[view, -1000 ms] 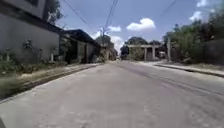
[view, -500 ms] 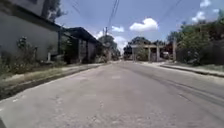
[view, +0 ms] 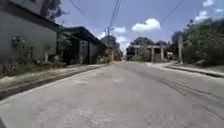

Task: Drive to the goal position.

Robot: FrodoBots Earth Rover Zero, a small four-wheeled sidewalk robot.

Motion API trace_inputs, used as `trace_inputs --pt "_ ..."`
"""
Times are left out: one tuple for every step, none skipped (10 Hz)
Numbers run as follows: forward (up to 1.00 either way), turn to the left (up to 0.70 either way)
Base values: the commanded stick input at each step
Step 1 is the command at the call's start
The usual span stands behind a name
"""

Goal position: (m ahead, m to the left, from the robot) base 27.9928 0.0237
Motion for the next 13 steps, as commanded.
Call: trace_inputs --pt "1.00 -0.17" --pt "1.00 -0.37" --pt "1.00 -0.37" --pt "1.00 -0.37" --pt "1.00 -0.37" --pt "1.00 -0.05" --pt "1.00 0.01" --pt "1.00 0.03" --pt "1.00 0.03" --pt "1.00 0.03" --pt "1.00 0.03" --pt "1.00 0.03" --pt "1.00 0.03"
